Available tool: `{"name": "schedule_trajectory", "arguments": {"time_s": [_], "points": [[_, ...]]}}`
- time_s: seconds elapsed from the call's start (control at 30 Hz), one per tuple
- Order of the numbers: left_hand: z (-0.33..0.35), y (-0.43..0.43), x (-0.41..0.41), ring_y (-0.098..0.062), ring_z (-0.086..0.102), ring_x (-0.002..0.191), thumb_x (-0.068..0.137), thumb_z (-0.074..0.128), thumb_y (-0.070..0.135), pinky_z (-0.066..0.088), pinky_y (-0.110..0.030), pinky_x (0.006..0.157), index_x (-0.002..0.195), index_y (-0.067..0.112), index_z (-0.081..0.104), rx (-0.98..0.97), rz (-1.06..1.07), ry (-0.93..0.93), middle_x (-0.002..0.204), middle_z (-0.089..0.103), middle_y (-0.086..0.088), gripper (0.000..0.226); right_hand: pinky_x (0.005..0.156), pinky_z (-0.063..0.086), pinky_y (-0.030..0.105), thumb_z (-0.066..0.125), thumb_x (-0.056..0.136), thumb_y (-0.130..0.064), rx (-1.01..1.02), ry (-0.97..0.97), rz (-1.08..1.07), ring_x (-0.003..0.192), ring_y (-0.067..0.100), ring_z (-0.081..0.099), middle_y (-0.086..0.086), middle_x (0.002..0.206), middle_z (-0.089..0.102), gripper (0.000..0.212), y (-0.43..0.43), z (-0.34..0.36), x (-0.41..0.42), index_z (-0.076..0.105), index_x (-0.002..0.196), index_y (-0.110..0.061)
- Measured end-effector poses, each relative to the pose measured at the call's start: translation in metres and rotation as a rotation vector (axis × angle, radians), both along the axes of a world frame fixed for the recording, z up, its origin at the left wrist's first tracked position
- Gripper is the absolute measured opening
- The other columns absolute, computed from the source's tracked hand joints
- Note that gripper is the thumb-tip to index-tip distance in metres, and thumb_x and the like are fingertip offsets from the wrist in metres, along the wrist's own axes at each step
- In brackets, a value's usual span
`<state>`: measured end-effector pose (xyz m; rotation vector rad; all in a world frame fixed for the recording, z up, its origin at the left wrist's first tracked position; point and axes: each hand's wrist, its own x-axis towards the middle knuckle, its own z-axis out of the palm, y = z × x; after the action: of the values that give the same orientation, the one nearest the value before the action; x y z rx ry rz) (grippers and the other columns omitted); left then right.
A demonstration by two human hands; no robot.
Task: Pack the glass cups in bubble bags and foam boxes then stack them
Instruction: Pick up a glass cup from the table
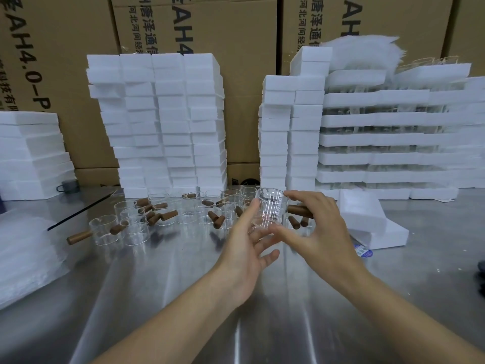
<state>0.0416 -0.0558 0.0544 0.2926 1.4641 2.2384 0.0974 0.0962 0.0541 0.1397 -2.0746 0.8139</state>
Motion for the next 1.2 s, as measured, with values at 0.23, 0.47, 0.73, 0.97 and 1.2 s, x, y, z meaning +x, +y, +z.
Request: {"name": "schedule_trajectory", "arguments": {"time_s": [0.23, 0.47, 0.73, 0.97, 1.2], "points": [[-0.005, 0.003, -0.003, -0.013, 0.078, 0.098, 0.097, 0.050, 0.075, 0.051, -0.033, 0.081, 0.117, 0.016, 0.074, -0.100, -0.072, -0.033, 0.114, 0.082, -0.005, 0.067, 0.094, 0.052, 0.029, 0.096, 0.074, -0.028, -0.200, -0.032, 0.155, 0.114, 0.005, 0.065, -0.020, 0.115, 0.067, 0.079, -0.001, -0.001, 0.001, 0.049, 0.135, -0.047], [-0.010, 0.005, -0.006, -0.012, 0.079, 0.079, 0.105, 0.028, 0.075, 0.051, -0.031, 0.074, 0.114, 0.013, 0.077, -0.076, -0.133, -0.140, 0.106, 0.083, -0.003, 0.079, 0.098, 0.044, 0.023, 0.094, 0.074, -0.036, -0.107, -0.070, 0.126, 0.119, 0.003, 0.063, -0.020, 0.114, 0.069, 0.061, -0.001, -0.002, -0.001, 0.059, 0.124, -0.038], [-0.012, 0.004, -0.011, -0.019, 0.079, 0.091, 0.085, 0.074, 0.069, 0.064, -0.033, 0.077, 0.129, 0.018, 0.072, 0.001, -0.047, -0.041, 0.120, 0.079, -0.016, 0.068, 0.092, 0.039, 0.006, 0.084, 0.074, -0.064, -0.073, -0.069, 0.026, 0.123, -0.003, 0.053, -0.029, 0.121, 0.059, 0.059, -0.004, -0.004, -0.001, 0.060, 0.125, -0.046], [-0.016, -0.005, -0.030, -0.013, 0.070, 0.084, 0.080, 0.083, 0.066, 0.056, -0.034, 0.081, 0.109, 0.024, 0.074, -0.152, 0.302, 0.289, 0.086, 0.072, 0.005, 0.052, 0.070, 0.051, 0.036, 0.076, 0.091, -0.044, -0.126, -0.246, 0.005, 0.069, 0.012, 0.065, -0.006, 0.070, 0.070, 0.017, 0.003, 0.000, -0.005, 0.067, 0.086, -0.030], [-0.011, -0.042, -0.035, -0.002, 0.062, 0.112, 0.082, 0.083, 0.064, 0.053, -0.020, 0.087, 0.135, 0.048, 0.062, -0.453, 0.393, 1.052, 0.123, 0.060, 0.027, 0.059, 0.061, 0.052, 0.022, 0.066, 0.101, -0.019, -0.341, -0.422, 0.373, 0.071, 0.014, 0.071, 0.004, 0.083, 0.077, 0.016, -0.012, -0.015, -0.013, 0.078, 0.094, -0.025]]}}
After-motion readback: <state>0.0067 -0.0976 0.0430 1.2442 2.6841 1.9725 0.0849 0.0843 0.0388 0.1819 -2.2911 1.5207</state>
